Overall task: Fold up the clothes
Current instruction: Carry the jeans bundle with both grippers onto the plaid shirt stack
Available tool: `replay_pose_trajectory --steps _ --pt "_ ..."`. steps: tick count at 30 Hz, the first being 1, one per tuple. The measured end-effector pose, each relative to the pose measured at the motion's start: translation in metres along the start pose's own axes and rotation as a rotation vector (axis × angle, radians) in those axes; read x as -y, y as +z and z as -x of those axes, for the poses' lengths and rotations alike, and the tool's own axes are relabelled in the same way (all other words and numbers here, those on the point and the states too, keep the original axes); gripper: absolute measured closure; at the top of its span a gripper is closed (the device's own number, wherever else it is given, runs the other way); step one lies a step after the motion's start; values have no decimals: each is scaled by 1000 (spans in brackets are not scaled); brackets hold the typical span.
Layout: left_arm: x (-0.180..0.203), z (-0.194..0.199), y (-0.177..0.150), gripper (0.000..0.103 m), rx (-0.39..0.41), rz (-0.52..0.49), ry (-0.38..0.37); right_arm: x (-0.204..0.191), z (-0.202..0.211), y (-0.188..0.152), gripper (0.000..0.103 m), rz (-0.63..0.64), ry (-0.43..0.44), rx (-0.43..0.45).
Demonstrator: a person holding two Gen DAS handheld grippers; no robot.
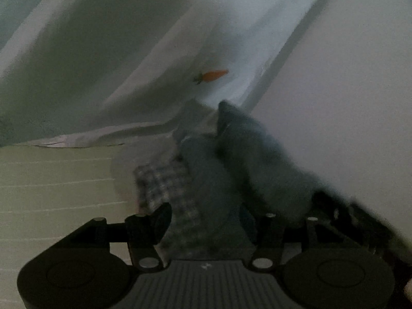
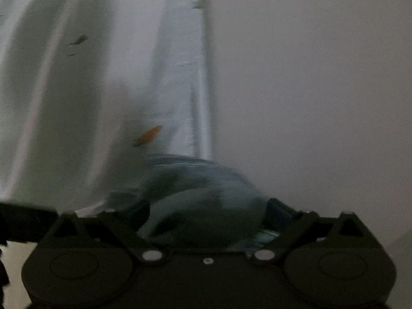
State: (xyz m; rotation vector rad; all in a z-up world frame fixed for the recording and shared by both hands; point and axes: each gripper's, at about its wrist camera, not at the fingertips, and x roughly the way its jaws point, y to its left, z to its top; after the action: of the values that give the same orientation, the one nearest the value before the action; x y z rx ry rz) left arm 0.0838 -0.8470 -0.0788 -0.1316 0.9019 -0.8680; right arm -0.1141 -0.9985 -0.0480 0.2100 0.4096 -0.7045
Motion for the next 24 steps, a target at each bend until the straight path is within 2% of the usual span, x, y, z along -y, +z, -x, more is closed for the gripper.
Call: replay_pose_trajectory --steps 2,5,9,10,11,12,15,20,23,24 --pt "8 -5 7 43 3 8 -38 5 4 -2 3 -16 -48 -12" --pt "18 -31 16 36 -18 18 -92 15 10 -12 2 -63 -54 -40" --pt "20 -72 22 36 -98 123 -161 23 6 -21 2 -108 -72 -80" --pt "20 -80 22 45 -108 148 -181 25 5 -22 2 -113 -75 -86" --pt "21 -85 22 61 -114 161 -193 25 5 -23 2 -116 -79 -91" --pt "24 -88 22 96 -117 156 -177 25 2 -23 2 -118 -83 -93" --pt "29 -76 21 98 -94 126 -155 26 6 -22 2 -127 -103 -80" --pt "13 -15 17 98 -75 229 -273 29 45 -5 2 -143 -134 43" --pt "3 17 7 98 -16 194 -219 28 59 8 1 -139 -117 108" --pt "-6 16 2 98 -25 204 -187 26 59 11 1 -135 -102 117"
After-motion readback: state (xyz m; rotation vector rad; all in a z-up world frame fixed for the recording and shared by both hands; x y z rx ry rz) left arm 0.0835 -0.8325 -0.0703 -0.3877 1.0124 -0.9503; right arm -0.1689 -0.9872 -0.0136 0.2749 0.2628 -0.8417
